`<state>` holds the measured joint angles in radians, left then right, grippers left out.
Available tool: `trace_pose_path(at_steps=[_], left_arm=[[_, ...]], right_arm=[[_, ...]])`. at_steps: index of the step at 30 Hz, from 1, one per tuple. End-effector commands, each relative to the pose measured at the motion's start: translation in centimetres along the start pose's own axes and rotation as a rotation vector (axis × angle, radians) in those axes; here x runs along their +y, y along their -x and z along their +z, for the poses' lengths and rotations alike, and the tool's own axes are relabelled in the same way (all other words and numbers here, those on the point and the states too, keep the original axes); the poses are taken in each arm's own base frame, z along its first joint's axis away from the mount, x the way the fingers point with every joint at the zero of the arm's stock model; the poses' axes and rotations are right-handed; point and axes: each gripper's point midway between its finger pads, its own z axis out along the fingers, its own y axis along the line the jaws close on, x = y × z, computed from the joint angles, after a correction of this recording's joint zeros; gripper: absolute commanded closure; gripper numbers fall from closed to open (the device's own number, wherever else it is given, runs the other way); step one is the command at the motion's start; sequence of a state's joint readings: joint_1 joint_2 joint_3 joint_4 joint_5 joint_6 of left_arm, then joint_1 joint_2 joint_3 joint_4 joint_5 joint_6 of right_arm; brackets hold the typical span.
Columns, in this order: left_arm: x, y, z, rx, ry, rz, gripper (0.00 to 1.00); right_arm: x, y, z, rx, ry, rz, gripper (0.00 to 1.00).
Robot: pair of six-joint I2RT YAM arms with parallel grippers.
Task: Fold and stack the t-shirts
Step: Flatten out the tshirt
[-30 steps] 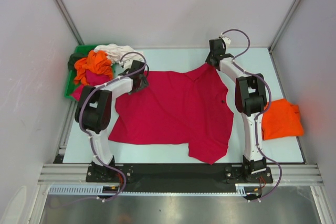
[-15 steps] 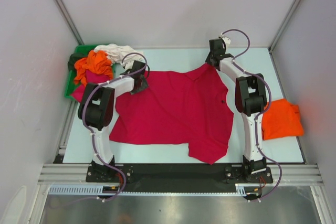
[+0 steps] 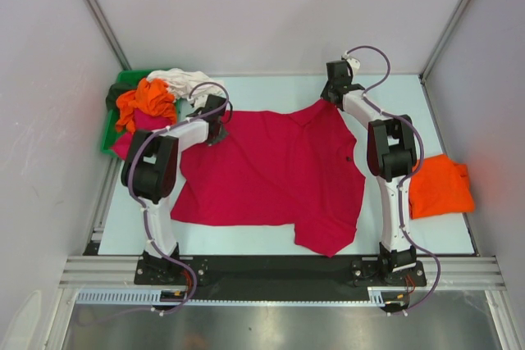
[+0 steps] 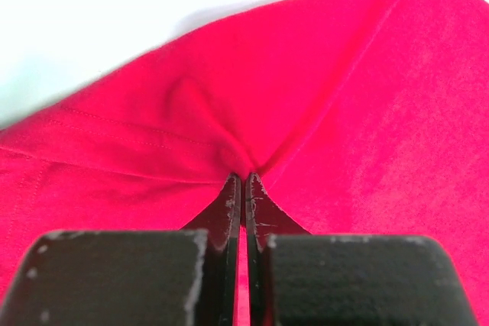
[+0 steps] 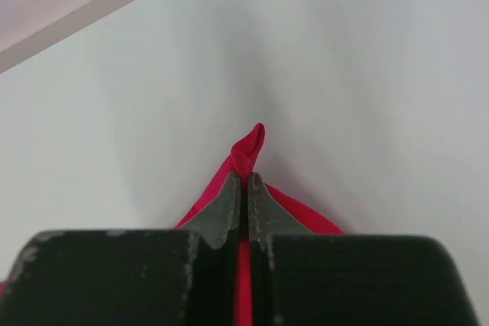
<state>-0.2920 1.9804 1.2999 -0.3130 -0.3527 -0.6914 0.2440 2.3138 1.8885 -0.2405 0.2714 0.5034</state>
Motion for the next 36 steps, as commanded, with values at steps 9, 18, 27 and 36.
trace_pose_path(at_steps=[9,18,27,36], left_arm=[[-1.3,9.7,-2.3,-0.187,-0.025,-0.054,1.0],[-0.8,12.6,0.9,-0.173,0.04,-0.073,0.99],[1.9,13.9,4.1,-0.163,0.15,-0.118,0.92],[5.0,14.5,4.0,-0.148,0.233,-0.201,0.85]], right_arm=[[1.5,3.3,-1.7,-0.076,0.046,0.022,1.0],[1.2,3.5,-1.9,-0.08,0.046,0.027,1.0],[0.1,3.1,-1.7,-0.071,0.037,0.03,1.0],[-1.3,3.0,-1.5,-0.081,-0.018,0.034,1.0]])
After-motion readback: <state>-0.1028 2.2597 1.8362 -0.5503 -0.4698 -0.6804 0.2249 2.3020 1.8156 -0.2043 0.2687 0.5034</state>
